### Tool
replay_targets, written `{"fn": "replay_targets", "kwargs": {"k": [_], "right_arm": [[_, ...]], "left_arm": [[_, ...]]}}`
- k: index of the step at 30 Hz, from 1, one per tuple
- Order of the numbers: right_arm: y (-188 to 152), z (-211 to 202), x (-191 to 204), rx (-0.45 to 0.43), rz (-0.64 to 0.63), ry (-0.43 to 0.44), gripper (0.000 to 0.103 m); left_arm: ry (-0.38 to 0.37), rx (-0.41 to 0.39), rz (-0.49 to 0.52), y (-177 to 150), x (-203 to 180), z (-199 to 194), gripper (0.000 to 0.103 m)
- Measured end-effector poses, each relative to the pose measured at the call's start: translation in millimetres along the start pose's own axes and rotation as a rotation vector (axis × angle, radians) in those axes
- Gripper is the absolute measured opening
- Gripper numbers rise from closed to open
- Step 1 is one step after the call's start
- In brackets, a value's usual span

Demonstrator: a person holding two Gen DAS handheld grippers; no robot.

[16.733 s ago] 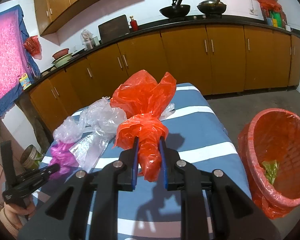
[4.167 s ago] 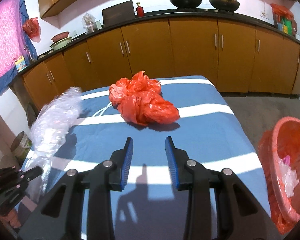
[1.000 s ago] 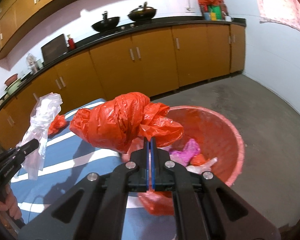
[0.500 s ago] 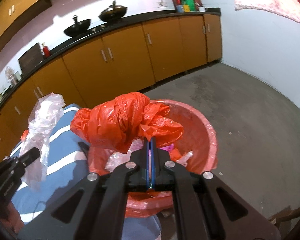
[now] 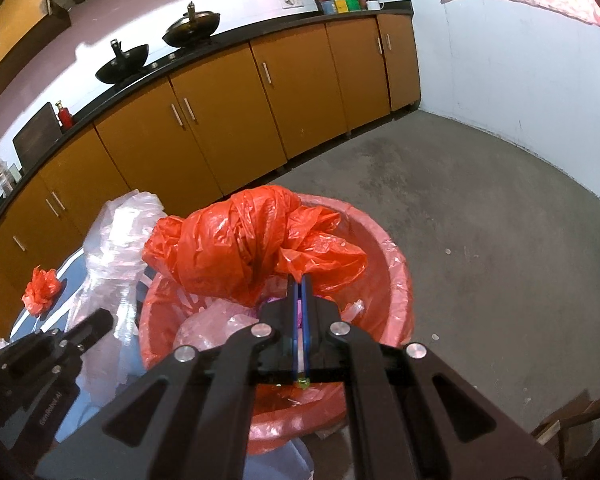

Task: Collect trash
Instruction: 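Carry both bags over the wastebasket and open both tools to drop them, then move the left tool to the bubble wrap while the right tool approaches the red bag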

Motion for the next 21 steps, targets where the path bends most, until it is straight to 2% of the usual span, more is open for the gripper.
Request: {"fn": "replay_targets", "kwargs": {"k": [4,6,7,11,16,21], "right_arm": [[3,10,-3,0.004,0.035,0.022,0.009],[1,10,-7,0.002,0.039,0.031,0.027],[0,10,-7,-0.001,0.035,0.031,0.030],[-5,13,-9,0.009,0.029,0.027,0.031],[-10,14,-13,0.020,0.040,0.016,0.031],[-10,11,-8,0.017,0.033,0.011,0.031]], "left_arm": [[-0.017,0.012,-0.003,-3,-4,9,0.001],[-0.031,0.025,-0.010,-7,-4,12,0.005],[-0.032,0.030,-0.012,-9,-3,14,0.007],[-0.034,0.040,-0.030,-15,1,15,0.022],[-0.033,0.037,-0.045,-18,3,10,0.023],[-0.007,0.024,-0.082,-19,21,-3,0.023]]}}
Point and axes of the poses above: each gripper's, at about its wrist camera, not at the fingertips, and z roughly the way its jaws point, x to its left, y to its top, the point moved 7 cm from there along z, roughly the way its jaws point, and after that the axes turned 8 degrees about -x, right-handed, at the moved point
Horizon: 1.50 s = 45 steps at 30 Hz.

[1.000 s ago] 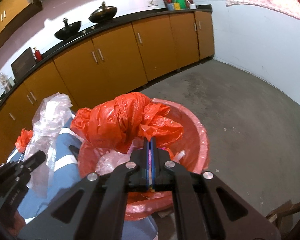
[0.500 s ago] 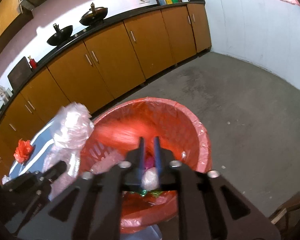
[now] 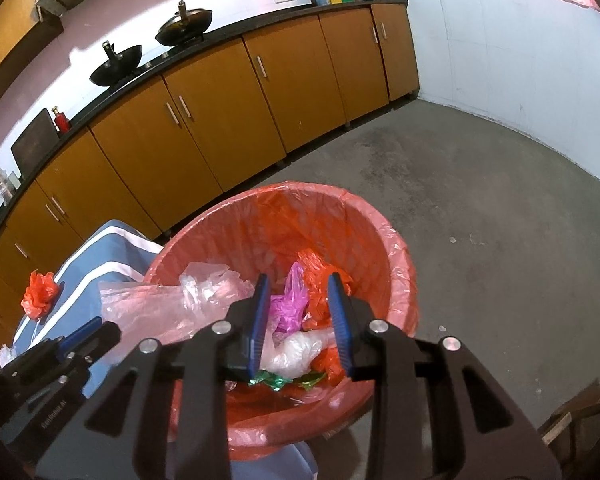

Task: Collect trash
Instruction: 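Move the left tool to the bubble wrap while the right tool approaches the red bag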

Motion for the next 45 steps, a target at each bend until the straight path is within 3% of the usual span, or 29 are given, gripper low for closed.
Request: {"fn": "replay_targets", "kwargs": {"k": [10,12,21,25,34,45], "right_arm": [[-8,-6,21,0.008,-0.026,0.030,0.032],[-9,-6,30,0.012,-0.037,0.043,0.032],[-18,-12,85,0.031,-0.101,0.118,0.034],[-26,-14,116,0.044,-0.137,0.161,0.036],[-57,-20,195,0.090,-0.237,0.271,0.036],[-87,-21,261,0.140,-0.298,0.351,0.037]], "left_arm": [[0.128,-0.057,-0.072,-7,72,-57,0.023],[0.176,-0.074,-0.091,-10,96,-74,0.030],[0.427,-0.126,-0.166,-45,198,-164,0.038],[0.546,-0.130,-0.211,-63,249,-200,0.040],[0.789,-0.105,-0.326,-110,356,-262,0.058],[0.809,0.000,-0.426,-141,396,-236,0.057]]}}
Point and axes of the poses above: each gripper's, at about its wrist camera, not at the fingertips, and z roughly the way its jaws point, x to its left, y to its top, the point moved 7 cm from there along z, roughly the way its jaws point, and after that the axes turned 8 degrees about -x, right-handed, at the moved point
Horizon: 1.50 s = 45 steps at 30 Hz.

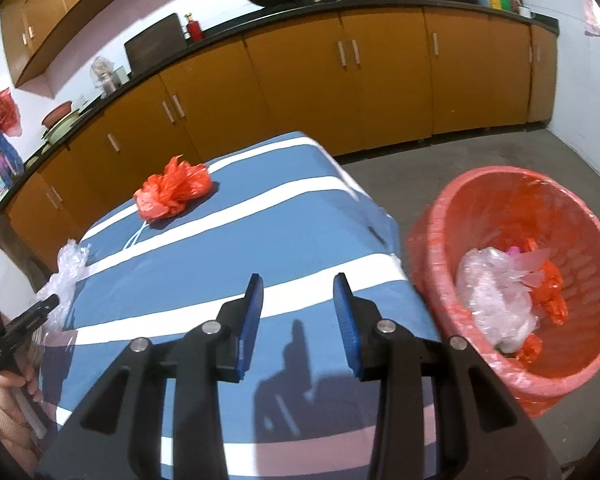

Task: Collect trash
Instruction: 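Move the left tool to the bubble wrap while the right tool approaches the red bag, then grasp the bubble wrap with the left tool while the right tool grasps the red bag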

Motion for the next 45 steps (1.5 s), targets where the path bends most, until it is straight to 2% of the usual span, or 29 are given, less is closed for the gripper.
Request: {"fn": "replay_targets", "kwargs": {"k": [1,4,7,11,14,21,27,36,42,45], "right_arm": [[0,2,5,0.003,-0.009,0.005,0.037],[-1,6,14,0.010,-0.025,0.016,0.037],[-1,9,19,0.014,-0.031,0.022,0.037],[-2,13,23,0.020,-0.035,0.028,0.037],[-4,15,28,0.025,-0.038,0.035,0.037],[-4,25,44,0.031,-0.045,0.056,0.037],[4,48,76,0.023,-0.073,0.100,0.037],[39,109,139,-0.045,-0.107,0.160,0.037],[60,149,154,-0.073,-0.046,0.157,0.037],[64,166,157,-0.058,-0.032,0.142,0.037]], "left_arm": [[-0.002,0.010,-0.011,-2,2,3,0.055],[-0.014,0.041,-0.024,-8,9,9,0.039],[-0.025,0.051,-0.025,-13,11,11,0.032],[-0.044,0.056,-0.038,-13,13,12,0.017],[-0.059,0.048,-0.033,-13,11,11,0.011],[-0.133,-0.010,-0.031,-4,-13,-6,0.010],[-0.131,-0.028,-0.021,-9,-23,-5,0.010],[-0.145,-0.041,-0.051,-8,-22,-8,0.010],[-0.159,-0.026,-0.053,-9,-23,-6,0.010],[-0.161,-0.022,-0.041,-9,-24,-5,0.010]]}}
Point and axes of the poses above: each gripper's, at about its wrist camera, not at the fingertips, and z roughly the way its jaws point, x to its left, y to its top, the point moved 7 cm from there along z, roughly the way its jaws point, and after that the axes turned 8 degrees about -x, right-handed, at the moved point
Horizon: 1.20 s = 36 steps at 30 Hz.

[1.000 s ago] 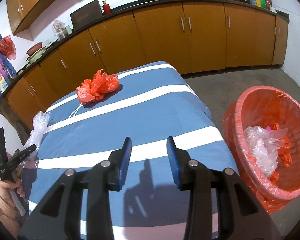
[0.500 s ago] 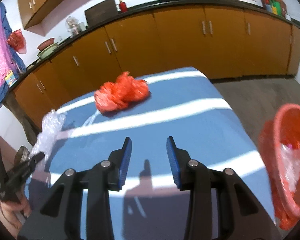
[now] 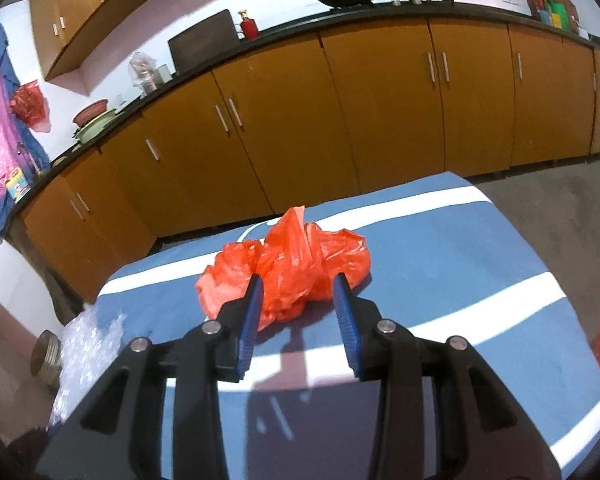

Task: Collect trash
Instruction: 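Grasp the bubble wrap with the left tool while the right tool grasps the red bag, then lift the bubble wrap and red bag and carry both toward the wastebasket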

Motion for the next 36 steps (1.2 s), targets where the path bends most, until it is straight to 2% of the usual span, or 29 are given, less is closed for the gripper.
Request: {"fn": "replay_targets", "kwargs": {"k": [1,2,3,5,7,14,20,24,36], "right_arm": [[-1,4,-1,0.005,0.001,-0.003,0.036],[-2,7,-1,0.009,0.003,-0.004,0.031],[-3,9,-1,0.012,0.002,-0.003,0.020],[-5,12,-2,0.018,-0.004,-0.001,0.009],[-9,9,-2,0.017,-0.021,-0.006,0.005],[-19,-29,-16,0.001,-0.088,-0.037,0.004],[-26,-82,-37,-0.002,-0.181,-0.096,0.003],[-23,-119,-53,-0.002,-0.189,-0.123,0.003],[-6,-217,-80,-0.058,-0.180,-0.159,0.003]], "left_arm": [[0.001,0.001,0.003,0,-1,0,0.010],[0.000,0.002,0.007,0,-1,0,0.010],[0.001,0.001,0.011,0,-2,0,0.010],[0.005,0.000,0.013,-1,-2,-1,0.010],[0.009,0.001,0.014,0,-1,0,0.010],[0.018,0.027,0.003,0,1,6,0.010],[0.021,0.040,0.018,-1,-1,9,0.010],[0.018,0.009,0.063,-1,-11,-1,0.010],[-0.139,-0.059,0.087,17,-87,-63,0.010]]}}
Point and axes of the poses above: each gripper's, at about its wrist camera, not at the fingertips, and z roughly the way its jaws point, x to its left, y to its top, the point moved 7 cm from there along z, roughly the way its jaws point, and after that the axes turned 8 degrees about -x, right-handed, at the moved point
